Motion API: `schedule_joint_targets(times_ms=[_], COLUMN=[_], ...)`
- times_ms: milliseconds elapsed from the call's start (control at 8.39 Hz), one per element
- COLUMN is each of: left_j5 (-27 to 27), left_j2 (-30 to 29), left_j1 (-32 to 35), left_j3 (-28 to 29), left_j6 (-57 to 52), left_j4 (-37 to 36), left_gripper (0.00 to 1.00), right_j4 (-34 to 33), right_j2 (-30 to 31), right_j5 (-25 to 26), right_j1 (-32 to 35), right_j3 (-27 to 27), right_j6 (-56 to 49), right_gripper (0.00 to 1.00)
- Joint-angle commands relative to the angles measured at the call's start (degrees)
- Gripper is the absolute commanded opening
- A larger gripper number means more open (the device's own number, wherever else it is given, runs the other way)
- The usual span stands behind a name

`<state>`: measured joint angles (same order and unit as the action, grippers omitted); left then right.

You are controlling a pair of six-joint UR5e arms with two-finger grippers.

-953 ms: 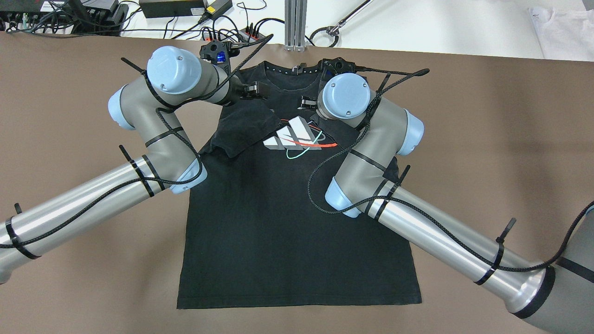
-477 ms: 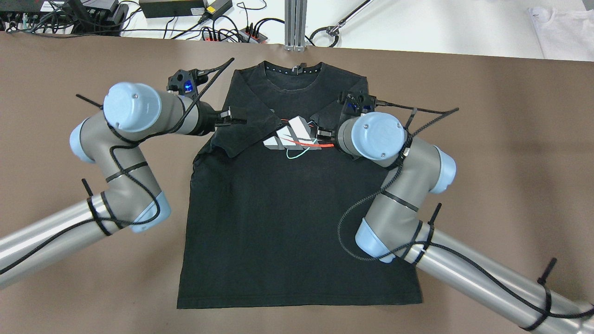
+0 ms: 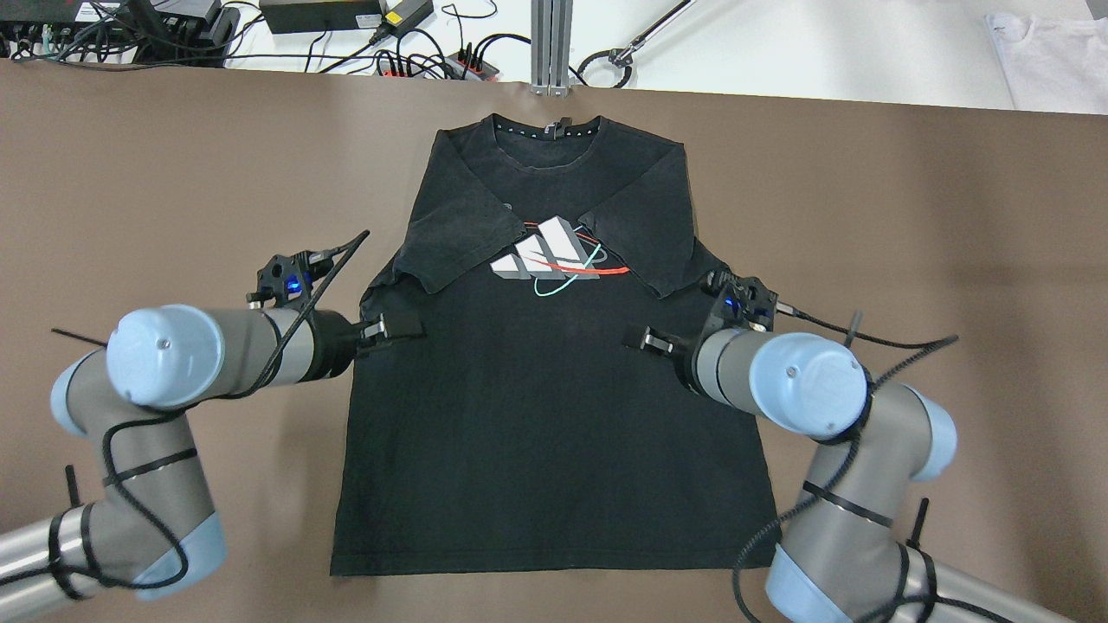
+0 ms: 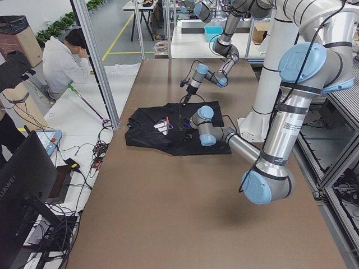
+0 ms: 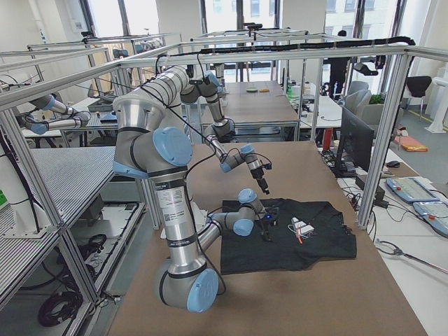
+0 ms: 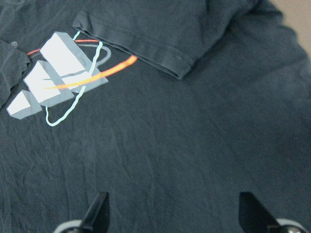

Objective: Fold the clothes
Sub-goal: 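Release both sleeves and move both grippers toward the hem nearest the robot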

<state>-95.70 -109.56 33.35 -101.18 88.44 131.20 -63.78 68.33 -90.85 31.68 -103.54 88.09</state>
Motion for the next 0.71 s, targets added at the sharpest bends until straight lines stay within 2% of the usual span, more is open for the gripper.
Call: schedule_joint_targets(times_ms=[0,238,596], left_j5=[9.25,16.05,20.89], left_j2=[11.35,14.72,20.86], left_j1=[-12.02,-20.66,-28.14], left_j3=[-11.98,-15.09,-16.50], left_j6=[6.98,10.86,14.12], left_j4=[0.10,0.19,1.15], left_gripper=[1.00,1.00,1.00], right_j4=[3.72,15.29,28.75], right_j2=[14.06,23.21,35.95], right_j5=[5.74,13.12,15.09], right_j1=[-8.70,-16.18,-21.29], right_j3=[-12.36,-12.74,-12.74], right_j6=[9.28,12.35,15.00], right_gripper=[0.94,0.94,0.94])
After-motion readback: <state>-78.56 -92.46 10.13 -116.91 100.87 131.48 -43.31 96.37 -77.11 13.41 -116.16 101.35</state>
